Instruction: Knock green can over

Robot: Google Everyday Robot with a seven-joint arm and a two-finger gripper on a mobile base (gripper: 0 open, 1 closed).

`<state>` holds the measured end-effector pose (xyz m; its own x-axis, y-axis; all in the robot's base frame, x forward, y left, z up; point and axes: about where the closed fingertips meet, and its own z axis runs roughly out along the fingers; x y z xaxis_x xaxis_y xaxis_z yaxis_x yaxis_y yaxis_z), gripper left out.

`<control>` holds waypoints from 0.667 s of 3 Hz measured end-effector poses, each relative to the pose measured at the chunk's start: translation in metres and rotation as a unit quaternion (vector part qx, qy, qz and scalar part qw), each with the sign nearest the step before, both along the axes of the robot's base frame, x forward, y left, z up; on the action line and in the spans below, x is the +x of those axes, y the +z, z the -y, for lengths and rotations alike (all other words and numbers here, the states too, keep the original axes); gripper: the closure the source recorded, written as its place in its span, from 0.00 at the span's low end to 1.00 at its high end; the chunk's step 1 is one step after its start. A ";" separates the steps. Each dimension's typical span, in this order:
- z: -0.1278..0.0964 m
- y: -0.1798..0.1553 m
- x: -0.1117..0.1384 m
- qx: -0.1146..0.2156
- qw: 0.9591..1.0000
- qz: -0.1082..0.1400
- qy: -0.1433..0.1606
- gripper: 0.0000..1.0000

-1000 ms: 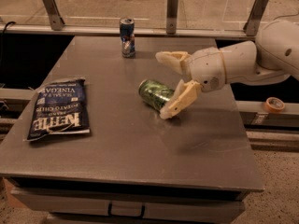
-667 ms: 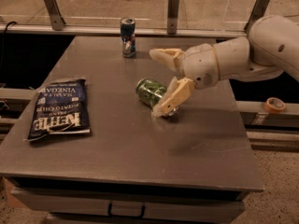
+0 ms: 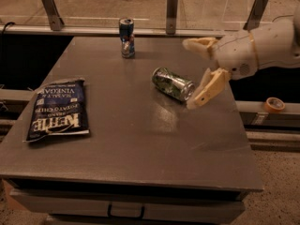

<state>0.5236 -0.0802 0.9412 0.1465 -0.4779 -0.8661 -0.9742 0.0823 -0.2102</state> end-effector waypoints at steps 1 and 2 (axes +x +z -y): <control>0.079 0.022 0.010 -0.105 0.992 0.049 -0.051 0.00; 0.137 0.044 0.012 -0.204 0.971 0.089 -0.089 0.00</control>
Offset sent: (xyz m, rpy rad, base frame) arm 0.0093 -0.2251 0.0848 -0.6817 -0.2892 -0.2912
